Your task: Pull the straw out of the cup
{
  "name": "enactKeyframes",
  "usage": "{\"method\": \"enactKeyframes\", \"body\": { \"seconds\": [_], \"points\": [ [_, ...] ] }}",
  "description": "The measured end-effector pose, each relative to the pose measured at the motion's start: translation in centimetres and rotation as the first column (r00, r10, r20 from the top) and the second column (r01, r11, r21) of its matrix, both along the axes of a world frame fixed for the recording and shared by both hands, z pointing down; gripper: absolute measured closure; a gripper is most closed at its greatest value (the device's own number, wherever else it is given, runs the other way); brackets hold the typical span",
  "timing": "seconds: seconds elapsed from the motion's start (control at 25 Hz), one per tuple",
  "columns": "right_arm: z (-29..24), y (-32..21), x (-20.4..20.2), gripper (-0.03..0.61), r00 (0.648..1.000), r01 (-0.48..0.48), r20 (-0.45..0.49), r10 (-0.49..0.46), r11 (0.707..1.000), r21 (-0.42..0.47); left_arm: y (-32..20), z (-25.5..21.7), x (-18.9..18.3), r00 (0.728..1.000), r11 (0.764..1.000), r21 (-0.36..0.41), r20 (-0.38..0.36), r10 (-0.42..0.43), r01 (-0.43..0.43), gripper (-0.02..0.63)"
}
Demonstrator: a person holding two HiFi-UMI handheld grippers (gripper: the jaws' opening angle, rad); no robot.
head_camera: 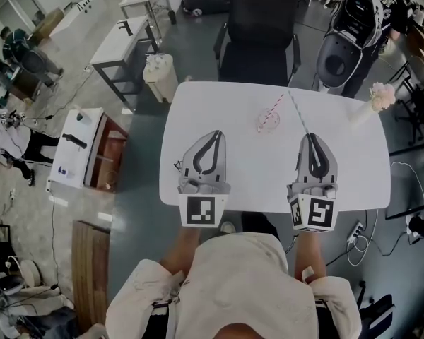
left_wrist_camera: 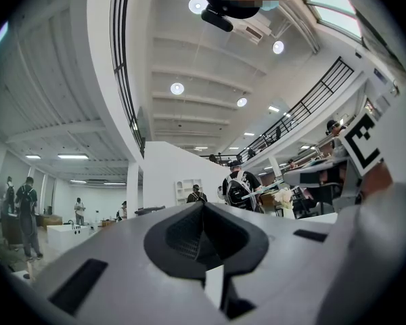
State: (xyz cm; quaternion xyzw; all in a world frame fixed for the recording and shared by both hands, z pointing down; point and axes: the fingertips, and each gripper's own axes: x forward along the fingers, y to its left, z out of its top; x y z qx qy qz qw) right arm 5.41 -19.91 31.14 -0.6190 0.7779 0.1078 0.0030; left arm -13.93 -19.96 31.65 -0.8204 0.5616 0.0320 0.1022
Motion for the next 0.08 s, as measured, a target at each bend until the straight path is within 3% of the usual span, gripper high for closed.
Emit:
{"method": "enactKeyframes", "body": {
  "seconds": [0.08],
  "points": [
    [-0.04, -0.07, -0.15, 0.555, 1.000, 0.000, -0.001, 0.000, 1.000, -0.005, -0.04, -0.07, -0.13, 1.000, 1.000, 0.001, 0.001, -0.002, 0.002, 0.607]
  ]
}}
